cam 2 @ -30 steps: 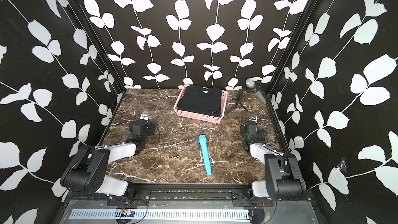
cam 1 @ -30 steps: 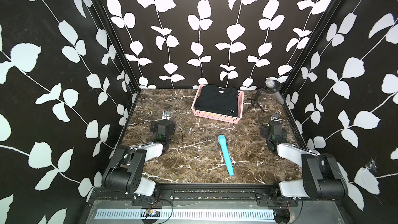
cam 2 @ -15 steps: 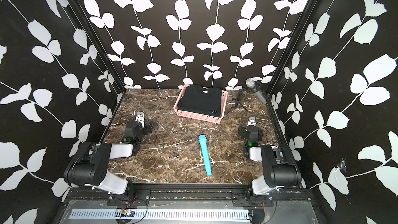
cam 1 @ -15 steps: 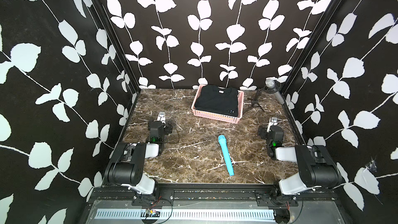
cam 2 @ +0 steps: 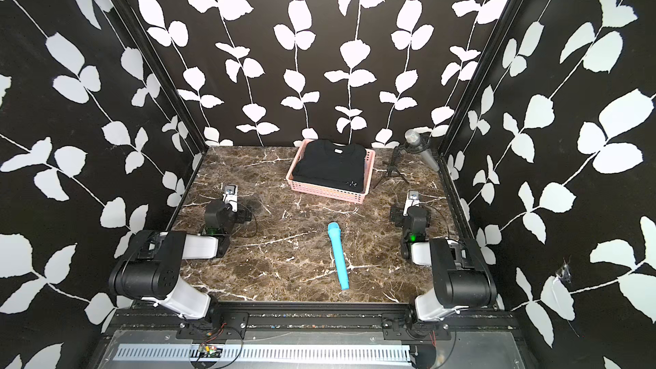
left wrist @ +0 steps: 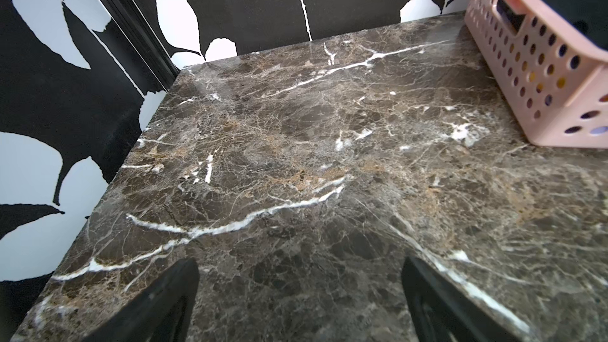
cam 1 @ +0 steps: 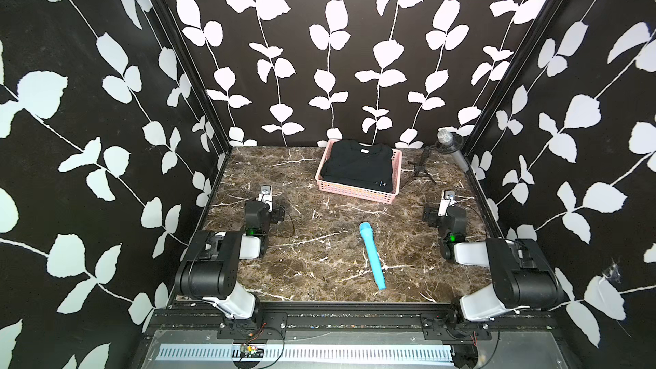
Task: Put the folded t-shirts into the basket
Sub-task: Reset both arms
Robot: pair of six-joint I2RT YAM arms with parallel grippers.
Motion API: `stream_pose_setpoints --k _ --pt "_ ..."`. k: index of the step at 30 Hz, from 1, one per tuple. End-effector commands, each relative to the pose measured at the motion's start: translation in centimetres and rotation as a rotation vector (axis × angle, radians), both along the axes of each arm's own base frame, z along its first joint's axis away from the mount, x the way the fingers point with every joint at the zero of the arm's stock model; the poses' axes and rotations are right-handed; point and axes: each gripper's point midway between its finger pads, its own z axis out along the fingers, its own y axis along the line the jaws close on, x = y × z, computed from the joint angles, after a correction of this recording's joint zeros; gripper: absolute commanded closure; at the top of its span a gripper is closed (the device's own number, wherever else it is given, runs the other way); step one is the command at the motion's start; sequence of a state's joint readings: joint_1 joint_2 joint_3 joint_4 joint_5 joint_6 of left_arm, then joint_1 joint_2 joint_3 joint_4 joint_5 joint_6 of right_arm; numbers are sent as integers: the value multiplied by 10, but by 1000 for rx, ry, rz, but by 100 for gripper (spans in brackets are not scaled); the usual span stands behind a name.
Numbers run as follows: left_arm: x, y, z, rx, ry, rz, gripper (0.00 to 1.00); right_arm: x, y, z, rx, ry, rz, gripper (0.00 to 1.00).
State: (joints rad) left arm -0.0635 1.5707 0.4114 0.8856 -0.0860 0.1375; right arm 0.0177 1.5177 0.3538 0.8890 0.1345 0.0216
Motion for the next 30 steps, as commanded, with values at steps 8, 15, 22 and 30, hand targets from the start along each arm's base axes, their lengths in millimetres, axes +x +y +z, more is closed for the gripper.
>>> stream_pose_setpoints --k 8,15,22,30 --pt "-1 0 5 -18 -23 -3 1 12 13 5 -1 9 78 1" --pt "0 0 6 -18 -25 -3 2 11 13 4 -3 10 78 1" --pt "0 0 6 -18 -25 -2 2 11 13 4 -2 10 78 1" --pt "0 0 5 -18 -24 -4 1 11 13 5 -2 9 78 1"
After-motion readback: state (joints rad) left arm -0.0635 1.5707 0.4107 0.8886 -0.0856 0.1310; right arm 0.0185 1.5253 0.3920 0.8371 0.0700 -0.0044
